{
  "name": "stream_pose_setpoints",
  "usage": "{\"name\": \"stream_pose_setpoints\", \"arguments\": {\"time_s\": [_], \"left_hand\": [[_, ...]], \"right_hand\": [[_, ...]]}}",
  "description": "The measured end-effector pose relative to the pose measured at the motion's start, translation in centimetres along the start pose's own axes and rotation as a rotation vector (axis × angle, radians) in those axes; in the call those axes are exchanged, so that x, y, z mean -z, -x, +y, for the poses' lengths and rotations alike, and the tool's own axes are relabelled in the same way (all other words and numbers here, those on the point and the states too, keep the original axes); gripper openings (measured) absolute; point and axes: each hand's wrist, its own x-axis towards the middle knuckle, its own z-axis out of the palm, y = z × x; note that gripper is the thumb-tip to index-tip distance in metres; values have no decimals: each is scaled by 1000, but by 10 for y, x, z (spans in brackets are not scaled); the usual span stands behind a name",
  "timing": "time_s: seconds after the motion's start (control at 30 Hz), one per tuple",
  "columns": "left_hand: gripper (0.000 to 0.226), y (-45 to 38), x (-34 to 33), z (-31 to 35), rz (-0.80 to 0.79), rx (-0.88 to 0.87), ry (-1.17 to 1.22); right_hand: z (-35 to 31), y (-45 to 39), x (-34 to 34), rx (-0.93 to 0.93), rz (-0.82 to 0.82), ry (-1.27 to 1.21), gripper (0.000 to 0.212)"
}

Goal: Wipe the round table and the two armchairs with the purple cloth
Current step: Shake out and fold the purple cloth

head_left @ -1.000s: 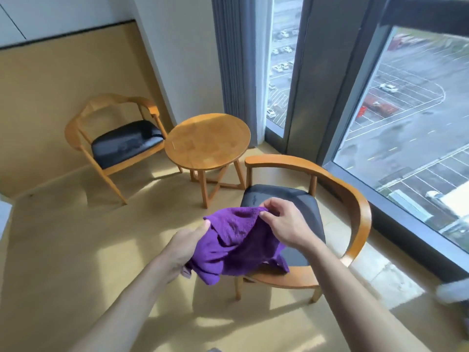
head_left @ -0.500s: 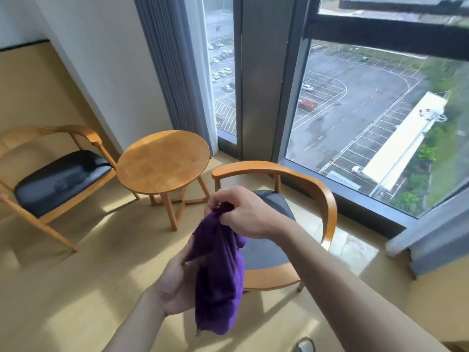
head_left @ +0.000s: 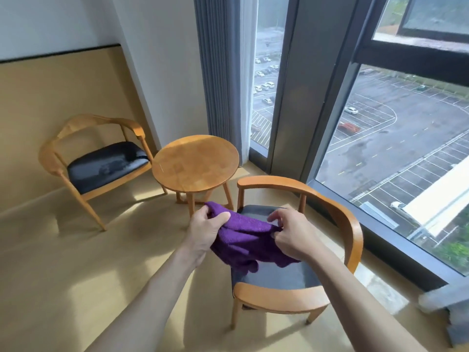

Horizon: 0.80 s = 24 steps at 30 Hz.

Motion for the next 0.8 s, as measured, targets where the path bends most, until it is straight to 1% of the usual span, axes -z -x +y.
{"name": "stream_pose_setpoints", "arguments": {"time_s": [0.03, 0.07, 0.1, 0.13, 0.2, 0.3, 0.33, 0.4, 0.5, 0.6, 0.63, 0.73, 0.8], "left_hand": [[26, 0, -5, 6, 9, -28, -7], [30, 0, -11, 13, 11, -54, -19], [34, 0, -16, 20, 9, -79, -34], [35, 0, -20, 27, 4, -102, -43], [33, -1, -26, 41, -13, -133, -44], [22, 1, -29, 61, -39, -150, -13], [21, 3, -29, 67, -51, -149, 7], [20, 6, -27, 75, -62, -146, 43], [20, 7, -24, 80, -52, -141, 52], [13, 7, -22, 75, 9, -127, 21], [12, 7, -21, 72, 31, -122, 16], [7, 7, -14, 66, 88, -108, 7], [5, 3, -3, 62, 143, -74, -53]], "right_hand": [[7, -3, -3, 2, 18, 79, 18], [12, -6, -6, -10, 22, 103, 5], [17, -7, -10, -36, 7, 82, 8], [24, -10, -13, -72, -36, 19, 16], [35, -12, -18, -156, -190, -227, 26], [40, -5, -27, -286, -439, -578, 48], [40, -3, -32, -328, -490, -658, 51], [39, 1, -44, -381, -557, -824, 48], [27, 3, -58, -393, -540, -1072, 41], [13, -3, -65, -413, -467, -1232, 46], [9, -6, -65, -425, -452, -1267, 42], [1, -13, -61, -493, -398, -1267, 14], [2, -18, -59, -520, -314, -1256, 19]]}}
